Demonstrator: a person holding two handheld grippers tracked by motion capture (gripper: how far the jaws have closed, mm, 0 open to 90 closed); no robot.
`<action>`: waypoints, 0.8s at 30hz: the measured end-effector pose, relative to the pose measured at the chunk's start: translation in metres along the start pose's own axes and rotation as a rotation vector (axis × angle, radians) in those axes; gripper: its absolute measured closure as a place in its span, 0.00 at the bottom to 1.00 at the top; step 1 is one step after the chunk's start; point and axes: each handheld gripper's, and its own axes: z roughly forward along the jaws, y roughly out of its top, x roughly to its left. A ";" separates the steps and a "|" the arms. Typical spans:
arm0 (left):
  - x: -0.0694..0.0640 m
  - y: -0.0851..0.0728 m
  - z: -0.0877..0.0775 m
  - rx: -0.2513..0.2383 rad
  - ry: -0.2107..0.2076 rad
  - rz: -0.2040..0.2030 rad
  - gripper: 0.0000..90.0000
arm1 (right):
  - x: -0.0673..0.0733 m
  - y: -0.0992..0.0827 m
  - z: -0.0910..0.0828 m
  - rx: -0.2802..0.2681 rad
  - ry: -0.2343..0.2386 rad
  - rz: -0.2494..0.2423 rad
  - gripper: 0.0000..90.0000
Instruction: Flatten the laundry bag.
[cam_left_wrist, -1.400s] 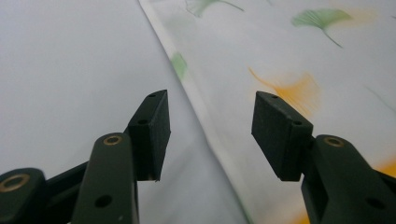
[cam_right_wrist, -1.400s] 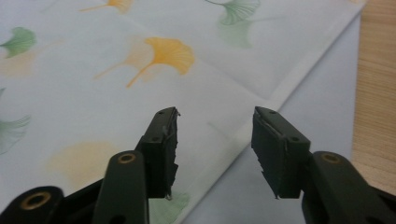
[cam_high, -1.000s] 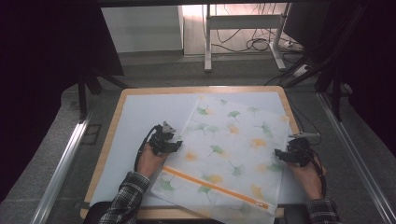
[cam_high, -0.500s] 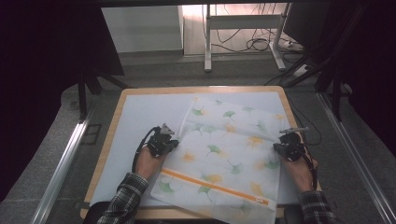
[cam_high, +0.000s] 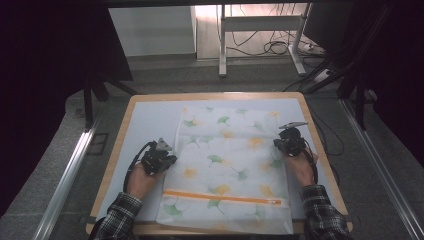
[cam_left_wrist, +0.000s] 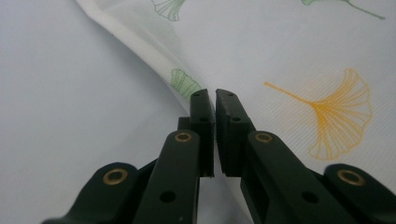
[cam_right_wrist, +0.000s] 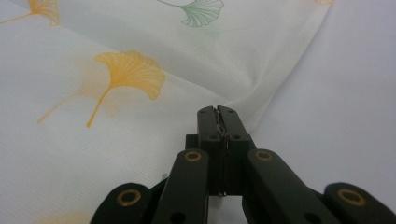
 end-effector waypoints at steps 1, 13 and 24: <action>0.003 -0.007 -0.005 -0.006 0.010 -0.015 0.95 | 0.005 0.006 0.005 -0.005 0.011 -0.011 0.99; 0.021 -0.019 -0.005 0.001 0.040 -0.081 0.94 | 0.022 0.028 0.030 -0.007 0.023 -0.064 0.98; 0.039 -0.011 0.008 -0.004 0.077 -0.093 0.93 | 0.017 0.040 0.043 -0.031 0.026 -0.063 0.98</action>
